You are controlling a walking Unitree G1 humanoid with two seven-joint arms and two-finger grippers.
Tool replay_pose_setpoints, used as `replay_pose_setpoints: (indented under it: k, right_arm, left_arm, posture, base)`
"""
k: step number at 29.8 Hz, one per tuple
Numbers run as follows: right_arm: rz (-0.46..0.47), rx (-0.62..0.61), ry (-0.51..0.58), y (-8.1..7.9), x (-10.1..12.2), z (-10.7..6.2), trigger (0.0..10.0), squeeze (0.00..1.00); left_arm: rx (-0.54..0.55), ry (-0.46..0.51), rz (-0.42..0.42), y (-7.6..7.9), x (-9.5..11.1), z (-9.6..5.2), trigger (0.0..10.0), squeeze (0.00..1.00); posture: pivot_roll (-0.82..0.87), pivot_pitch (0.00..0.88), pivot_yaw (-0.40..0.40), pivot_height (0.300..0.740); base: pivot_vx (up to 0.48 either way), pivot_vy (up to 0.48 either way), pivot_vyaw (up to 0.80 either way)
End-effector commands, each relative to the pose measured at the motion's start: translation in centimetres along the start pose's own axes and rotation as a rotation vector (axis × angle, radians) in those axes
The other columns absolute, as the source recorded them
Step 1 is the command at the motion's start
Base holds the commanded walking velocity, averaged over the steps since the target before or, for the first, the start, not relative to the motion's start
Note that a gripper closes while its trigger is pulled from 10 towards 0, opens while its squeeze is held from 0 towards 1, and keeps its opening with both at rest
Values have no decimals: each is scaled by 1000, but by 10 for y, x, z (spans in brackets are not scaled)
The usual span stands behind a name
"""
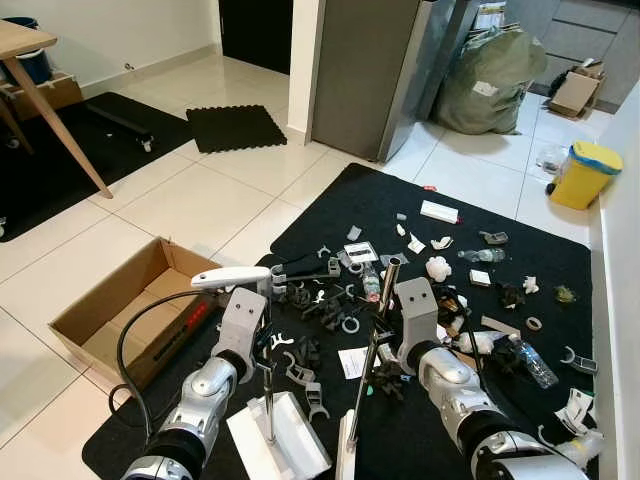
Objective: Sweep floor
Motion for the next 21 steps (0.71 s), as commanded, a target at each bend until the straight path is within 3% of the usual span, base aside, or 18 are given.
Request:
replay_pose_setpoints:
  k: [1,4,5,12,13,21]
  right_arm:
    - [11,-16,-22,5,-8,-4,10000,0]
    - [11,-16,-21,4,-8,-3,10000,0]
    - [11,-16,-20,4,-7,-3,10000,0]
    - [9,-15,-18,4,-7,-3,10000,0]
    - [9,-14,-17,4,-6,-3,10000,0]
    - [9,-14,-15,4,-6,-3,10000,0]
  left_arm:
    - [0,-40,-10,5,-12,-2,10000,0]
    - [13,-41,-12,2,-12,-2,10000,0]
    - [12,-40,-26,2,-12,-2,10000,1000]
    - [52,-37,-2,-6,-11,-3,10000,1000]
    - [61,-39,-2,-7,-12,-3,10000,0]
    - [113,-49,-17,-14,-16,-7,10000,0]
  posture:
    - [83,246,-41,740]
    - [80,242,-41,740]
    - [80,242,-41,740]
    - [81,233,-41,740]
    - [80,230,-40,740]
    - [79,225,-38,740]
  base:
    - [0,0,0]
    - [0,0,0]
    - [0,0,0]
    - [0,0,0]
    - [0,0,0]
    - [0,0,0]
Point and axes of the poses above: a point about 5 cm out from each wrist's last joint towards the gripper, its own z axis pointing out of the wrist towards the gripper, its own x axis along the axis of the wrist's last joint, y = z × x, the point moved 5 cm from there along z, pointing out of the wrist towards the gripper, and after that the axes turned 5 degrees about z, right-handed, at the moved point
